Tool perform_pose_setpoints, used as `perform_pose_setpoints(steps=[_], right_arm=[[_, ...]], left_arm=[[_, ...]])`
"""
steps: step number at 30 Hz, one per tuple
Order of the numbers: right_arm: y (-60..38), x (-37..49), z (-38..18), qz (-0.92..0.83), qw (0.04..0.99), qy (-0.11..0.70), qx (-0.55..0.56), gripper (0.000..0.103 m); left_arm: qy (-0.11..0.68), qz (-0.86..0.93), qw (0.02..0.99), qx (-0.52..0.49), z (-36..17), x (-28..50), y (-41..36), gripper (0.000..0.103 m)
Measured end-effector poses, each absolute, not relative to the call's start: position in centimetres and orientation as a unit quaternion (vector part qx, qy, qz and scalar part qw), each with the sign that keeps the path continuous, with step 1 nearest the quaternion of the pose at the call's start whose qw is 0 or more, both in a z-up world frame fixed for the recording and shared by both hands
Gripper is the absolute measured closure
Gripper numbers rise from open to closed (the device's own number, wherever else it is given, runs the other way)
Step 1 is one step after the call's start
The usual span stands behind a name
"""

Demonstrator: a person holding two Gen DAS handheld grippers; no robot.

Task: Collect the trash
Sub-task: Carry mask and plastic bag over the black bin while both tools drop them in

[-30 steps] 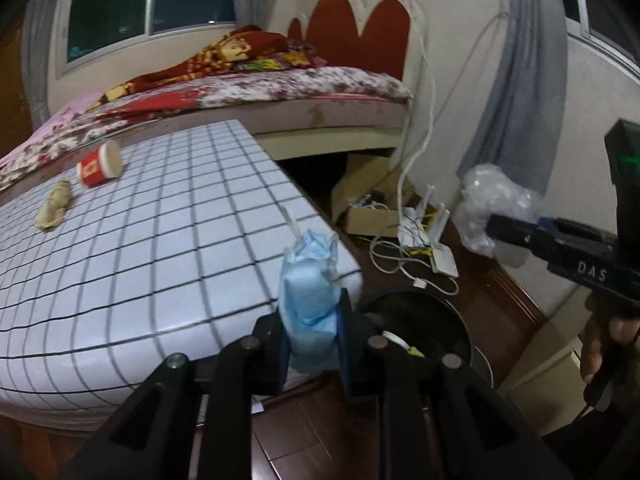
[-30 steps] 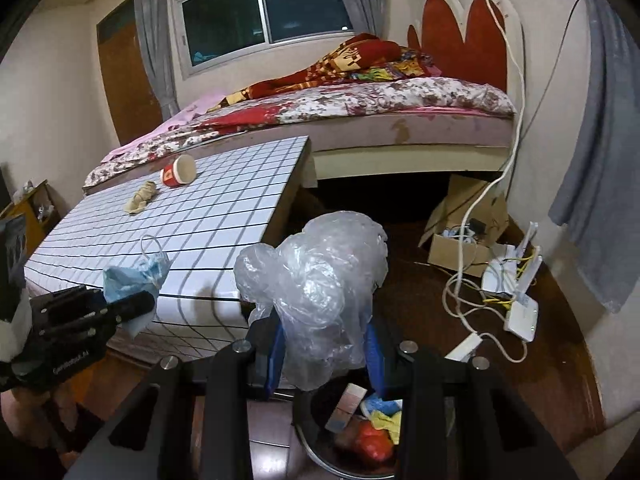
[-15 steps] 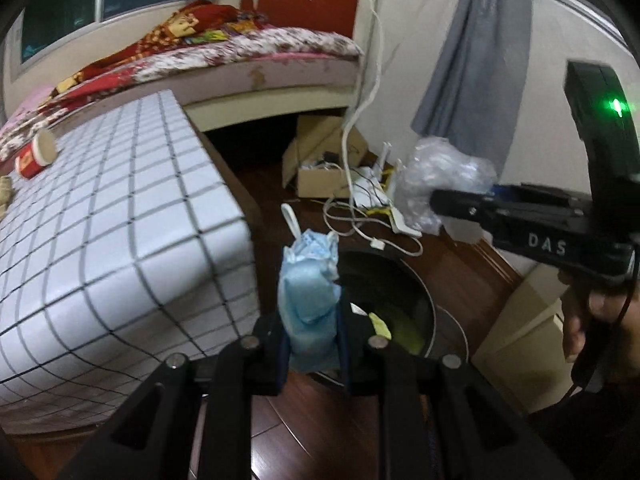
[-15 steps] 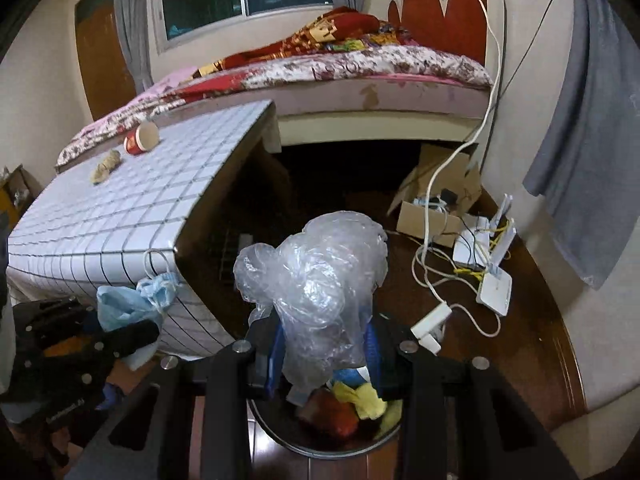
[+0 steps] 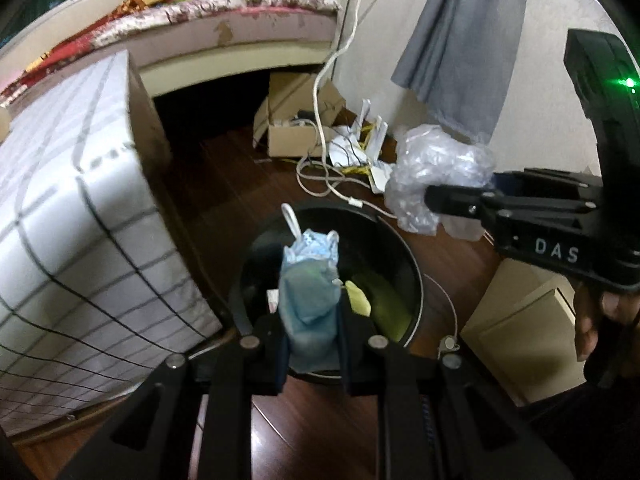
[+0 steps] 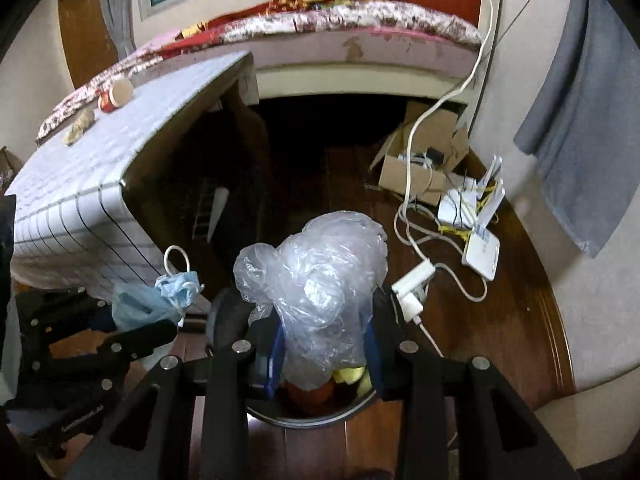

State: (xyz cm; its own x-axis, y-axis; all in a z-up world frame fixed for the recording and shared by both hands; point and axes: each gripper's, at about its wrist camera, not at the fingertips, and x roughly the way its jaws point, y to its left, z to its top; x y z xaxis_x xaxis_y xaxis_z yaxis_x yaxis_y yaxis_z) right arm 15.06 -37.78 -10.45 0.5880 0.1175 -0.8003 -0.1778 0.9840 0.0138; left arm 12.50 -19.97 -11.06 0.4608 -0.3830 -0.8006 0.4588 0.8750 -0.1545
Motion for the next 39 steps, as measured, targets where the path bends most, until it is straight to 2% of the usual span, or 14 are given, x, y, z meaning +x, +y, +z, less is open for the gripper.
perform_pose_setpoints(steps=[8,19,20,21,22,23,24,25,31,39], right_arm=[[-38.2,15.9,-14.2,0.083,0.865,0.494,-0.032,0.067],[-37.2,17.3,-17.6,0.093,0.847,0.522,-0.045,0.067],[-37.1,17.4,-17.9,0.094,0.846,0.523,-0.049,0.067],[-37.0,17.5,-18.2,0.095,0.843,0.527,-0.055,0.064],[-36.9,17.8,-18.9,0.092,0.838,0.534,-0.066,0.048],[-36.9,18.0,-19.8,0.073,0.830,0.546,-0.086,0.017],[-36.9,18.1,-20.5,0.053,0.826,0.551,-0.109,0.008],[-37.0,18.0,-21.1,0.038,0.823,0.552,-0.128,0.004],[-37.9,18.0,-22.0,0.019,0.811,0.569,-0.133,0.001],[-37.1,17.9,-21.4,0.030,0.817,0.559,-0.138,0.001]], left_arm=[[0.490,-0.252,0.834,0.036,-14.6,14.4,-21.4,0.082],[0.508,-0.253,0.823,0.012,-16.8,16.1,-21.3,0.080],[0.509,-0.259,0.821,0.004,-17.0,16.2,-21.4,0.075],[0.509,-0.268,0.818,-0.012,-17.3,16.5,-21.3,0.066],[0.508,-0.263,0.820,-0.015,-17.5,16.5,-21.1,0.035],[0.508,-0.240,0.827,-0.014,-17.8,16.7,-20.9,0.014],[0.507,-0.231,0.830,-0.018,-18.0,16.8,-20.5,0.013],[0.508,-0.229,0.830,-0.025,-18.2,16.8,-20.2,0.013],[0.516,-0.190,0.835,-0.014,-19.3,16.7,-18.8,0.002],[0.505,-0.175,0.845,-0.006,-19.0,16.0,-17.5,0.002]])
